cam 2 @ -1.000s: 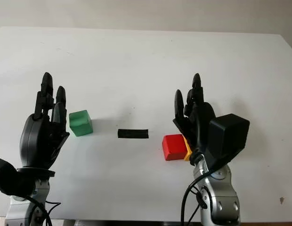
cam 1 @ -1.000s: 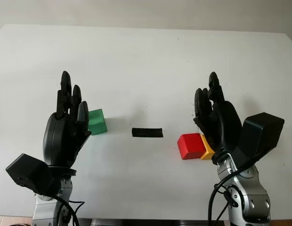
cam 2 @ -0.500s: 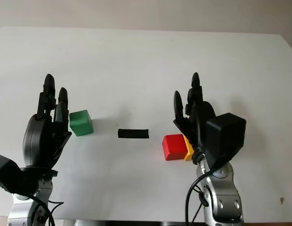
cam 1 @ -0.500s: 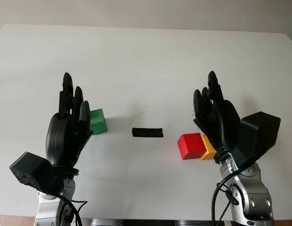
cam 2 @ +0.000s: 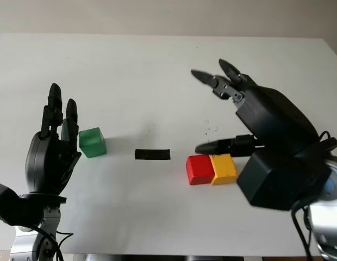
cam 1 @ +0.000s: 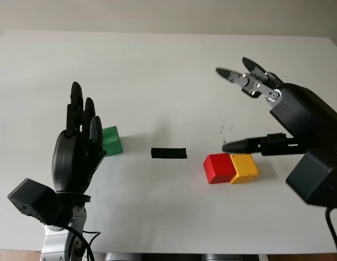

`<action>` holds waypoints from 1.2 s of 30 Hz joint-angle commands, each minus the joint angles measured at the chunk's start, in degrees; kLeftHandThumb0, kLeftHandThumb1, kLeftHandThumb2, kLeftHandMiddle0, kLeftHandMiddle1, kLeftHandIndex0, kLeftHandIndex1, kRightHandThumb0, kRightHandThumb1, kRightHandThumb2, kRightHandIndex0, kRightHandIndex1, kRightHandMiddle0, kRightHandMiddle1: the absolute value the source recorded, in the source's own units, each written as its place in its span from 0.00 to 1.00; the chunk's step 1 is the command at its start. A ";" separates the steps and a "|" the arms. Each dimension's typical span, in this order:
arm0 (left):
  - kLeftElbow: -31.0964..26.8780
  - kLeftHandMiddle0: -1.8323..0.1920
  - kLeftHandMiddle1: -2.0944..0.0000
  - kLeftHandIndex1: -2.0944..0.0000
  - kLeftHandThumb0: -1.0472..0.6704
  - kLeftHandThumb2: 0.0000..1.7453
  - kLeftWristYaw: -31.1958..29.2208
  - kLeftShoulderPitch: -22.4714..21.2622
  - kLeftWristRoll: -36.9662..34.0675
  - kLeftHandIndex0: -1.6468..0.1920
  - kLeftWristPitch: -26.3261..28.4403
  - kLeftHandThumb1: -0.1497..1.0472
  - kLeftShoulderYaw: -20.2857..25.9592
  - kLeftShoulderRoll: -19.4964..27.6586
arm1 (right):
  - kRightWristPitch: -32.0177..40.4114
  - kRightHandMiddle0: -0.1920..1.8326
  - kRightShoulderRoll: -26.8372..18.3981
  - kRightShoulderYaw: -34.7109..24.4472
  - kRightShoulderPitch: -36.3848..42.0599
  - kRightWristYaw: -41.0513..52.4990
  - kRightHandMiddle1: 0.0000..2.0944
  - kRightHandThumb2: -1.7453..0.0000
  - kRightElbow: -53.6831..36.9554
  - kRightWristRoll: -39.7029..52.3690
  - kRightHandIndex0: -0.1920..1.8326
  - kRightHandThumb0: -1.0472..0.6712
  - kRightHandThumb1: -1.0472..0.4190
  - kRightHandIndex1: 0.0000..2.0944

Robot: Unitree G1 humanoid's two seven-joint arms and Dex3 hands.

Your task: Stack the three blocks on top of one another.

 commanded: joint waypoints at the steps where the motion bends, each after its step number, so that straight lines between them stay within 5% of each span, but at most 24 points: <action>1: -0.98 1.00 0.99 1.00 0.23 0.37 -0.93 0.62 -0.63 1.00 -0.24 1.00 0.45 0.72 | -0.78 0.27 -1.87 0.09 1.46 1.80 0.06 0.97 -1.56 -0.71 0.10 0.20 0.22 0.03; 9: 0.55 1.00 0.99 1.00 0.23 0.38 -3.10 0.20 -1.64 1.00 -1.45 1.00 1.24 1.51 | -5.54 0.27 -2.61 1.66 4.80 4.32 0.04 0.97 -2.09 -4.85 0.10 0.13 0.21 0.03; 25: -0.48 1.00 0.98 1.00 0.23 0.38 -1.78 0.79 -0.58 1.00 -0.54 1.00 0.87 0.93 | -16.51 0.29 4.30 9.39 7.64 -9.99 0.04 0.97 10.33 -21.26 0.10 0.20 0.20 0.03; 36: 0.07 1.00 0.99 1.00 0.23 0.38 -1.62 0.39 -0.76 1.00 -0.74 1.00 0.94 0.78 | -17.65 0.30 7.20 10.15 6.84 -13.59 0.04 0.96 14.42 -23.12 0.10 0.23 0.18 0.02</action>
